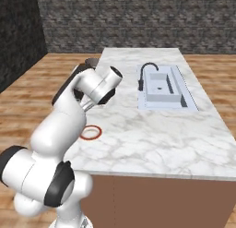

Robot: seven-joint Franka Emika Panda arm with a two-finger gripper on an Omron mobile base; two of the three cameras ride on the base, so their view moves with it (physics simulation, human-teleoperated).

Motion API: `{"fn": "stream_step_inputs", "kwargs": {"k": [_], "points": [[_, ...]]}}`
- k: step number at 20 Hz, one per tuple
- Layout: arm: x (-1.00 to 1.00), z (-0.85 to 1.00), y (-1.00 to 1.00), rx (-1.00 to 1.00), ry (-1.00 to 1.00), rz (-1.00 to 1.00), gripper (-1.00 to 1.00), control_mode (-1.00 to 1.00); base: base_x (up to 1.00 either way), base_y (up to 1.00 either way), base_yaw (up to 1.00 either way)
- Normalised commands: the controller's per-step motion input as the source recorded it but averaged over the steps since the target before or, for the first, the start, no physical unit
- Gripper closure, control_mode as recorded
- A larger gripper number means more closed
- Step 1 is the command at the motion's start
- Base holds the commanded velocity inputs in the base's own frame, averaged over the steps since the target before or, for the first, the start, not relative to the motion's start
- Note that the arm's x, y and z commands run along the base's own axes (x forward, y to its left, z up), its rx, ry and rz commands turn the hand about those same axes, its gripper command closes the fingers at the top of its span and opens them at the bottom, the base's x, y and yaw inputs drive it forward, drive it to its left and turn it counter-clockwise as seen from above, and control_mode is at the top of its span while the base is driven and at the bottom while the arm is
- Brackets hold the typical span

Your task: Pick the cup of tea, navigate to the dining table, and place it on the saucer.

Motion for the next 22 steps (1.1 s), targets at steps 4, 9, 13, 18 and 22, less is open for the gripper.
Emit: {"fn": "stream_step_inputs", "kwargs": {"k": [4,9,13,18,22], "points": [[-0.02,-0.83,0.00,-0.03,0.00,0.00,1.00,-1.00,0.00,0.00,0.00],[0.00,-0.82,0.00,-0.01,0.00,0.00,1.00,-1.00,0.00,0.00,0.00],[0.05,-0.42,0.00,0.00,0.00,0.00,1.00,-1.00,0.00,0.00,0.00],[0.21,-0.07,-0.04,0.02,-0.01,0.00,1.00,-1.00,0.00,0.00,0.00],[0.51,0.00,-0.08,0.06,0.00,0.00,1.00,-1.00,0.00,0.00,0.00]]}}
